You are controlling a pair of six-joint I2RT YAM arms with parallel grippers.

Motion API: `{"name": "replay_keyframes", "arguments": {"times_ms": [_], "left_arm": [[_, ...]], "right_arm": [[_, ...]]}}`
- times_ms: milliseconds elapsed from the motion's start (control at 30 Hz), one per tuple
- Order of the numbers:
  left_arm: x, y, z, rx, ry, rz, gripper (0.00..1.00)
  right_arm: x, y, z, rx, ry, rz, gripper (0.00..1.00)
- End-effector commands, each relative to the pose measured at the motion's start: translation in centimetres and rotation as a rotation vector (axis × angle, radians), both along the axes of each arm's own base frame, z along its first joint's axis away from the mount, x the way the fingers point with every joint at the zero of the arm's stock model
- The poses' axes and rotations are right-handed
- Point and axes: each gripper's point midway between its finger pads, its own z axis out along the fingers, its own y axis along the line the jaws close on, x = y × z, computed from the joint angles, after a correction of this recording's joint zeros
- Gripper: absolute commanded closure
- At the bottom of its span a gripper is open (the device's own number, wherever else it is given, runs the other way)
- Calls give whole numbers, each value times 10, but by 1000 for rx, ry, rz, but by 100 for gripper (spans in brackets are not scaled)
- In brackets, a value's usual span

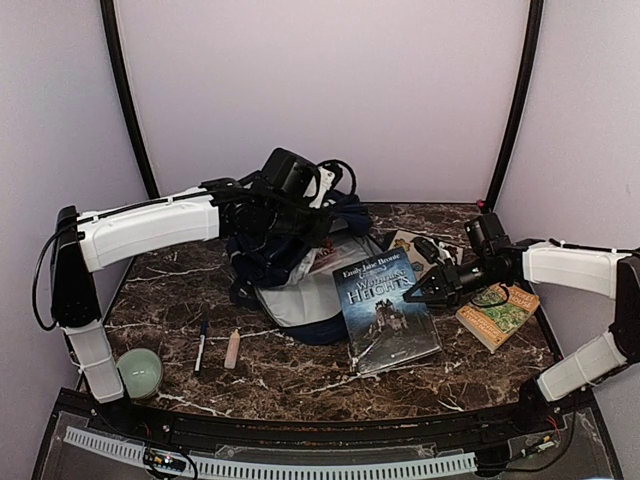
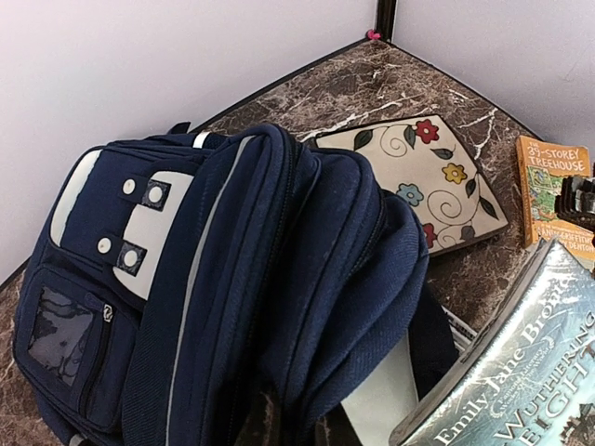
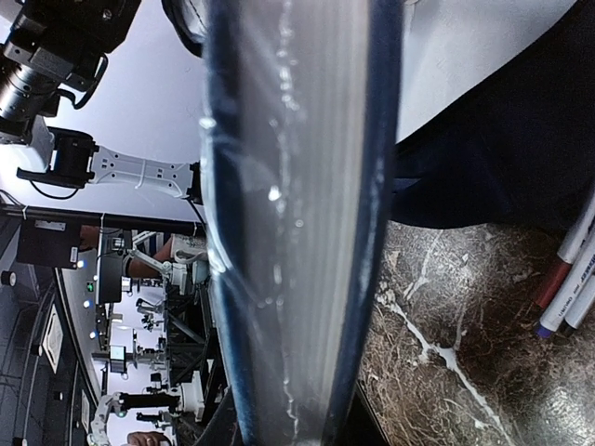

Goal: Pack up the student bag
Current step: Place the book in the largest pocket of the bag.

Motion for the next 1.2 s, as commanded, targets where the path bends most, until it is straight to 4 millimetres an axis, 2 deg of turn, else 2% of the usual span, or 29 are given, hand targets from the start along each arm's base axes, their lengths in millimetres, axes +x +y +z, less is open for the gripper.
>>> {"name": "replay_keyframes", "arguments": {"times_ms": [0, 133, 200, 300, 333, 500, 600, 767, 1000, 1167], "left_arm": [[-12, -4, 72, -202, -128, -24, 100], [-19, 9, 73, -182, -128, -10, 100], [-20, 18, 76, -175, -146, 10, 100], [-23, 29, 87, -189, -178, 29, 100], [-25, 31, 90, -195, -185, 32, 100], [-32, 39, 101, -231, -206, 28, 100], [-37, 40, 102, -247, -207, 17, 100], [-43, 39, 99, -245, -197, -3, 100], [-46, 40, 96, -223, -195, -17, 100], [-50, 37, 94, -216, -179, -44, 100]], "right_arm": [[10, 21, 28, 98, -99, 69, 100], [22, 42, 25, 70, -133, 119, 100], [26, 52, 18, 37, -156, 147, 100], [35, 67, 2, 30, -90, 175, 100], [37, 72, -5, 25, -59, 185, 100], [60, 103, -15, 33, -46, 212, 100], [78, 118, -30, 38, -9, 186, 100], [102, 132, -48, 47, 89, 110, 100], [141, 142, -58, 35, 61, 33, 100], [155, 151, -56, 108, 94, 23, 100]]}}
